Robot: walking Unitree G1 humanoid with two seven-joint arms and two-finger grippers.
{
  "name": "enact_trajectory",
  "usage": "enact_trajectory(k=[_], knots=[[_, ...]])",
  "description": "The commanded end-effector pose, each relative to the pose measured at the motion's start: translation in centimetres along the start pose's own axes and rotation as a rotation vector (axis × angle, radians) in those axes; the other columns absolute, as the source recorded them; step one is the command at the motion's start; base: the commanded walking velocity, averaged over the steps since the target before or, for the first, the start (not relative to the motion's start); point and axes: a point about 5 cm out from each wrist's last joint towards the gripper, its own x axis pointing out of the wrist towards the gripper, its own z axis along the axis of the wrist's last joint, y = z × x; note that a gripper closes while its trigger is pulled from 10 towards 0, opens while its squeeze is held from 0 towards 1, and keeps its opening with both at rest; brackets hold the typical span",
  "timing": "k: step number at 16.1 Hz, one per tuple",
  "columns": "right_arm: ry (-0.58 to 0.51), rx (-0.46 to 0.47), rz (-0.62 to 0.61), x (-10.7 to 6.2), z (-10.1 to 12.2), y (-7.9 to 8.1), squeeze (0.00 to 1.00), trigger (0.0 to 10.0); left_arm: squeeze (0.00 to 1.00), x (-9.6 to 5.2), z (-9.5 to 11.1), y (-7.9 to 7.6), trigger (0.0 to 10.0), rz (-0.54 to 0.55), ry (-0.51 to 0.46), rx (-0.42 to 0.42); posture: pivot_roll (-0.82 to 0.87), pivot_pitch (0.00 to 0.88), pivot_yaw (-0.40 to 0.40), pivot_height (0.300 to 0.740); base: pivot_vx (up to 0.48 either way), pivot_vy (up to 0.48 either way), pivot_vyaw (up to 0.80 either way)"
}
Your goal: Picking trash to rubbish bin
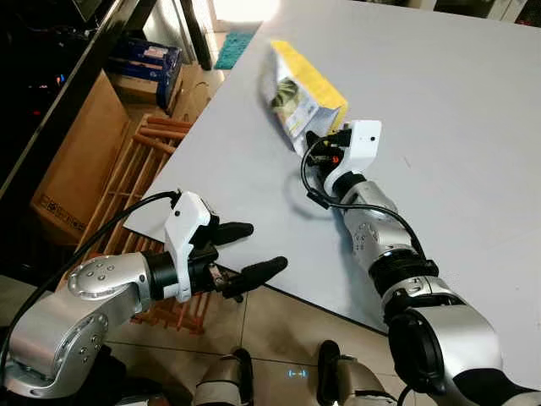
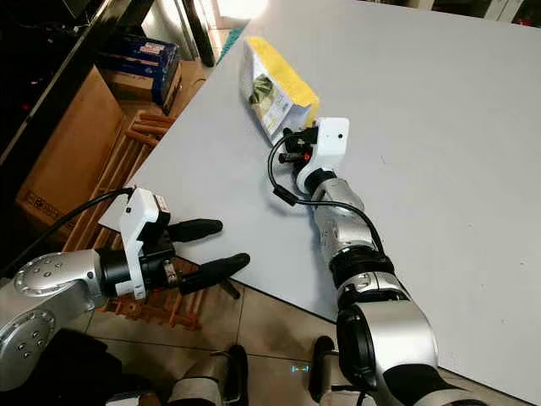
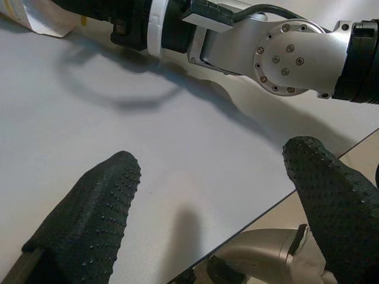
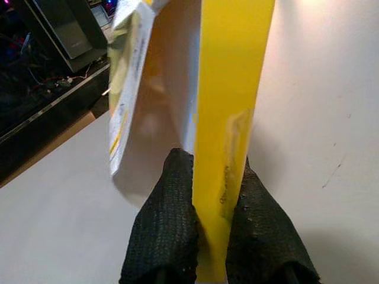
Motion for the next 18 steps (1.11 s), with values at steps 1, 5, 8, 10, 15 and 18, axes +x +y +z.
enact_trajectory(k=[1,5,8,10,15,18], knots=[[0.100,0.033,-0.020,-0.8,-2.5,-0.1,0.00,0.0,0.00,-0.2,0.1,-0.3,10.0,-0.003,0.010,0.024,0.27,0.301,0.087,0.740,0.000,0.000,0.00],[0.058,0.001,-0.053,-1.8,-2.3,-1.3,0.00,0.0,0.00,0.2,0.1,0.0,10.0,-0.009,0.010,0.033,0.24,0.279,0.090,0.740,0.000,0.000,0.00],[0.002,-0.048,-0.103,-3.9,-2.2,-2.6,0.00,0.0,0.00,0.7,0.4,0.6,10.0,-0.002,-0.011,0.046,0.20,0.254,0.094,0.740,0.000,0.000,0.00],[-0.019,-0.074,-0.128,-5.0,-1.9,-3.0,0.00,0.0,0.00,0.9,0.5,0.8,10.0,0.002,-0.021,0.050,0.18,0.244,0.095,0.740,0.000,0.000,0.00],[-0.058,-0.112,-0.229,-8.8,-0.8,-3.6,0.00,0.0,0.00,2.2,0.7,1.6,10.0,-0.002,-0.052,0.067,0.11,0.191,0.094,0.740,0.000,0.000,0.00],[-0.075,-0.158,-0.271,-10.5,0.2,-3.4,0.00,0.0,0.00,2.7,0.9,2.1,10.0,0.023,-0.086,0.084,0.07,0.173,0.095,0.740,0.000,0.000,0.00]])
